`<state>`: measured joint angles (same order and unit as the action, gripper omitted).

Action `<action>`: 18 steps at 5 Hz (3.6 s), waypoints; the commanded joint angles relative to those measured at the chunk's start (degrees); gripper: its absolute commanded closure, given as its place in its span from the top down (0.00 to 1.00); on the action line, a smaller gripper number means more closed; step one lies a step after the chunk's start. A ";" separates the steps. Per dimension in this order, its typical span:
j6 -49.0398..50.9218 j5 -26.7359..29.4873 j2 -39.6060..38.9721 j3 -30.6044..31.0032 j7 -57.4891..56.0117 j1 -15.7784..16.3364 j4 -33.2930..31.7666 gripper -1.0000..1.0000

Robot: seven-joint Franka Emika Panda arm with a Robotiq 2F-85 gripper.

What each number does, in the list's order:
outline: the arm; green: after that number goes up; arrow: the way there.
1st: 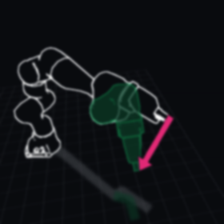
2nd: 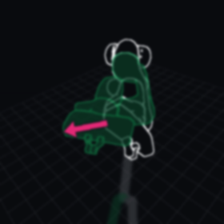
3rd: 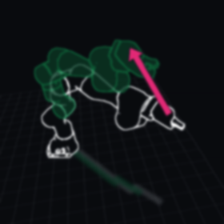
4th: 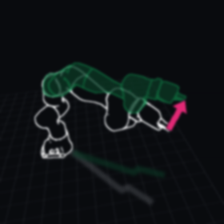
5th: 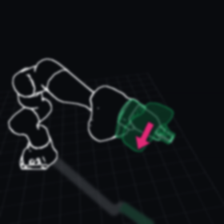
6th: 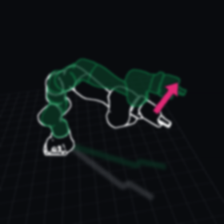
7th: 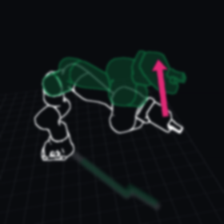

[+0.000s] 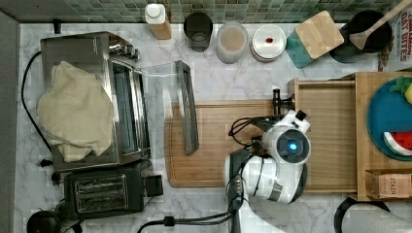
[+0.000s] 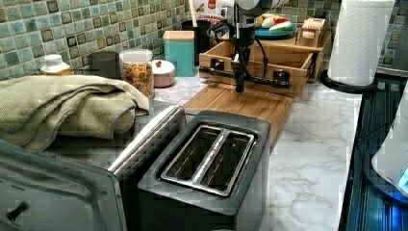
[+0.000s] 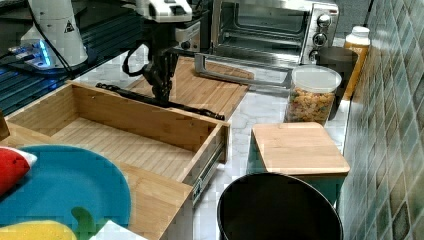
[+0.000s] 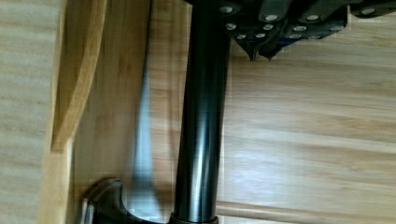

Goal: Close the drawer.

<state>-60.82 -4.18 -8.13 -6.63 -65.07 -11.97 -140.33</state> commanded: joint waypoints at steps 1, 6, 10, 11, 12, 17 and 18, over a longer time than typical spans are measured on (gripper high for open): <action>1.45 8.76 -1.35 -9.77 -15.84 -12.79 13.37 0.00; 5.42 4.74 -13.31 -13.87 -21.35 -15.68 31.45 0.00; 5.41 5.09 -13.37 -14.41 -21.56 -15.18 31.46 0.00; 5.42 5.26 -13.41 -14.67 -21.73 -14.95 31.46 0.00; 5.42 5.25 -13.41 -14.66 -21.71 -14.97 31.46 0.00; 5.43 5.61 -13.48 -15.19 -21.90 -14.45 31.46 0.00; 5.43 6.00 -13.57 -15.78 -22.16 -13.92 31.45 0.00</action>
<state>-50.55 3.12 -20.94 -15.69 -89.02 -20.20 -119.85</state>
